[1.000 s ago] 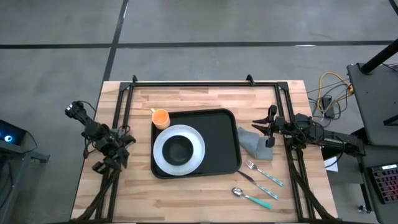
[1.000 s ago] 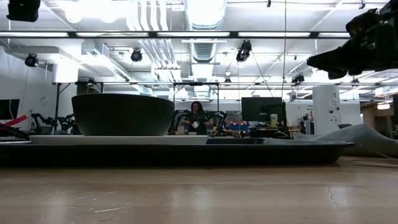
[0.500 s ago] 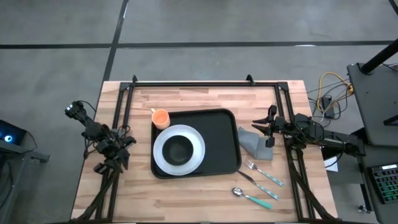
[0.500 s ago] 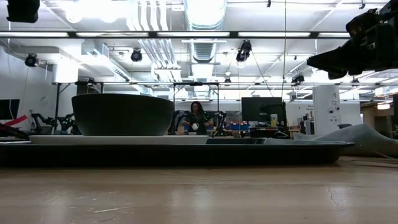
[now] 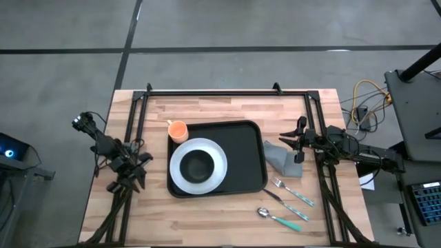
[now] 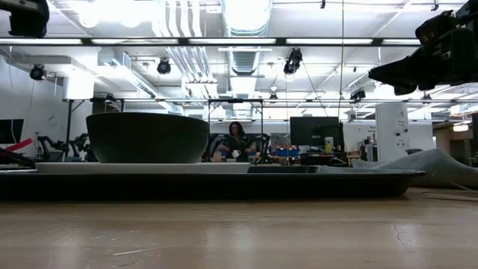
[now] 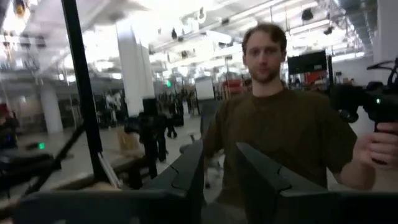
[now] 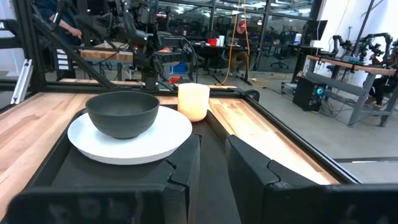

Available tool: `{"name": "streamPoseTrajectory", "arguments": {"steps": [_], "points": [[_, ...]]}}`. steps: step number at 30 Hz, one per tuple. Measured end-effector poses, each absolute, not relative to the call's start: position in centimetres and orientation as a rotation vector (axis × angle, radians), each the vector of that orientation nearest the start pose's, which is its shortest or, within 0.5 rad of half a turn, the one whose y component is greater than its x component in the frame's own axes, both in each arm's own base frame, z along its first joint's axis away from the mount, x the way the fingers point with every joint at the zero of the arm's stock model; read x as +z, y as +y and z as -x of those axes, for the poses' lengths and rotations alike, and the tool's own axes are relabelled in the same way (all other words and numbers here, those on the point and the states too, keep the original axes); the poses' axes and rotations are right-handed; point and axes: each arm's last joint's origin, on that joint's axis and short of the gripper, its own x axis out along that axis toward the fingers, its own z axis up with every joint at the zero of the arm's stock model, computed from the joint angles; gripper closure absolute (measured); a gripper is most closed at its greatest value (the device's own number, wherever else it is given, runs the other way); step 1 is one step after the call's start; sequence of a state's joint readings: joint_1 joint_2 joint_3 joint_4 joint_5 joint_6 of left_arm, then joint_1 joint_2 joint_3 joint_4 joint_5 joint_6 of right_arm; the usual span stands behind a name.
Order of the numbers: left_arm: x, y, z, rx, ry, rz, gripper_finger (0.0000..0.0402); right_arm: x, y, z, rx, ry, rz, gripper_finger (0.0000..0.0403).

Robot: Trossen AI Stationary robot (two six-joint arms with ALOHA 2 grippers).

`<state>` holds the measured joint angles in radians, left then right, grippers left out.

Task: Set up tray
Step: Put the gray table napkin to the right of the white plate on the black serving tray

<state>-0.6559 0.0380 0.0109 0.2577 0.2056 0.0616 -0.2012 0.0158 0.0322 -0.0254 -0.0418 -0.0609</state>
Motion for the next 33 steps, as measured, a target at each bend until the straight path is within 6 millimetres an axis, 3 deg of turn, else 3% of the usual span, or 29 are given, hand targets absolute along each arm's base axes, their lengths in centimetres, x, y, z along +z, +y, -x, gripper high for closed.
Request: {"name": "streamPoseTrajectory", "arguments": {"steps": [15,33], "points": [[17.3,-6.4,-7.5,-0.829,-0.058,0.014,0.0331,17.1,-1.8,-9.5,-0.159,0.014,0.061,0.0335],[17.0,-6.4,-7.5,-0.83,-0.027,0.01,0.0331,17.1,-1.8,-9.5,-0.159,0.014,0.061,0.0335]]}}
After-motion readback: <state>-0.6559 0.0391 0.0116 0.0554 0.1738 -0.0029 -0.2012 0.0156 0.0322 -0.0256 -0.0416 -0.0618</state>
